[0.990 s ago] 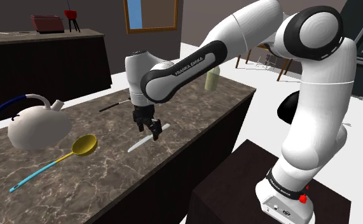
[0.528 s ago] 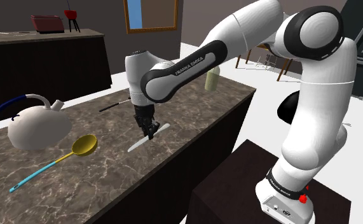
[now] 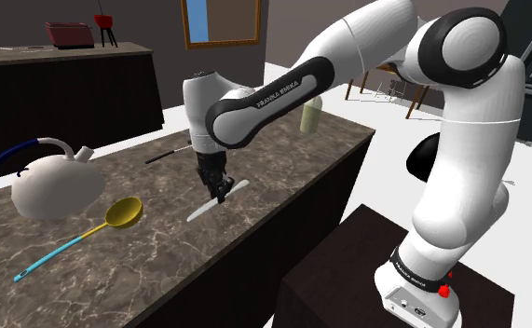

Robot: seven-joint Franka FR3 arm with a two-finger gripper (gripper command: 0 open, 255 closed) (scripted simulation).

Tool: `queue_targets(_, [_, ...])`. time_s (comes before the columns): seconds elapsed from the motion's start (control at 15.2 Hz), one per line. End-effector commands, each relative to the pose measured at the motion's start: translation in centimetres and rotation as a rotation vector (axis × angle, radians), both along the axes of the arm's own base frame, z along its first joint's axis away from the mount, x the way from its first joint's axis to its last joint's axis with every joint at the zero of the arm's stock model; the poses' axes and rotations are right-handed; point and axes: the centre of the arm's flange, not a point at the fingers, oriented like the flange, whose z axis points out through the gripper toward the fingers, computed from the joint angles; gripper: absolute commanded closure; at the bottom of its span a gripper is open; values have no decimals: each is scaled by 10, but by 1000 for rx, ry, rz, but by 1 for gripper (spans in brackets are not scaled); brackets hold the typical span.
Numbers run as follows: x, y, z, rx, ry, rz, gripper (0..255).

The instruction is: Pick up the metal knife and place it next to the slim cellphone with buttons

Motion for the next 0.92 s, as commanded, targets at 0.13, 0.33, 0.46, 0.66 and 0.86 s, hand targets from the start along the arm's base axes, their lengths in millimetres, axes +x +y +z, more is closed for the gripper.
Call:
queue_targets(0.13, [0,0,20,0,1,0,255])
queue_targets(0.33, [0,0,36,0,1,0,255])
queue_targets(0.46, [0,0,46,0,1,0,255])
queue_targets(0.66, [0,0,62,0,1,0,255])
queue_targets(0.86, [5,-13,72,0,1,0,255])
